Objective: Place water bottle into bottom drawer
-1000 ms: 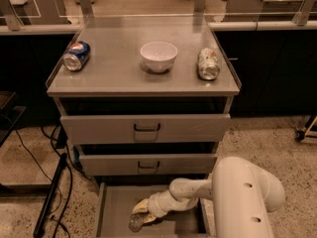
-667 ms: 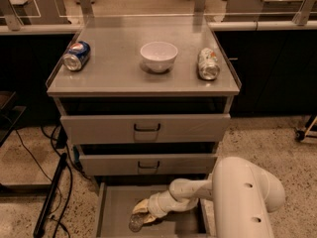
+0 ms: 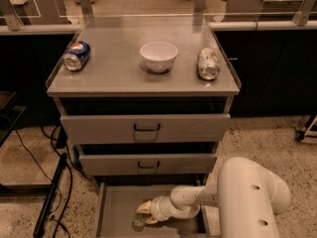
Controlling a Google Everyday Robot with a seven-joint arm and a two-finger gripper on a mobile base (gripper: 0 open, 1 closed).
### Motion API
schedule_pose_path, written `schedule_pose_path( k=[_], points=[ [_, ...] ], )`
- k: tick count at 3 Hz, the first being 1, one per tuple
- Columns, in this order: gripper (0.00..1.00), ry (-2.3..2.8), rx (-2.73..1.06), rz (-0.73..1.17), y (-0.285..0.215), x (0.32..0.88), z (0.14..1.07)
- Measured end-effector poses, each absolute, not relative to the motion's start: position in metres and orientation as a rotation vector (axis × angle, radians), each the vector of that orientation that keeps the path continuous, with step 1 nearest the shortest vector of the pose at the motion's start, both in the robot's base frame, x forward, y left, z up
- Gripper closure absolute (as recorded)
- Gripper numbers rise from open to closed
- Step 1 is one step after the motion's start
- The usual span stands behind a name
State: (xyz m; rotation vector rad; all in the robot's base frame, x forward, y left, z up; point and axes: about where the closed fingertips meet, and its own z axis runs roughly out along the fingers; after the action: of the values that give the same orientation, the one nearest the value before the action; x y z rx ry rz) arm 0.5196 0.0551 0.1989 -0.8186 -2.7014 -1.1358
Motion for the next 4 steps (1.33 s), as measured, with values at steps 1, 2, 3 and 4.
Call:
schedule_pose_path(
  k=[1,2,3,4],
  points=[
    [1.00,-2.717,-0.869,-1.124,0.049,0.521,0.196],
    [1.00,-2.743,-0.877,-1.139,0.050,0.529,0.200],
    [1.00,-2.749,-0.881,-1.150,0.050,0.529,0.203],
    [1.00,-2.783,-0.890,-1.171,0.050,0.532,0.210]
  ],
)
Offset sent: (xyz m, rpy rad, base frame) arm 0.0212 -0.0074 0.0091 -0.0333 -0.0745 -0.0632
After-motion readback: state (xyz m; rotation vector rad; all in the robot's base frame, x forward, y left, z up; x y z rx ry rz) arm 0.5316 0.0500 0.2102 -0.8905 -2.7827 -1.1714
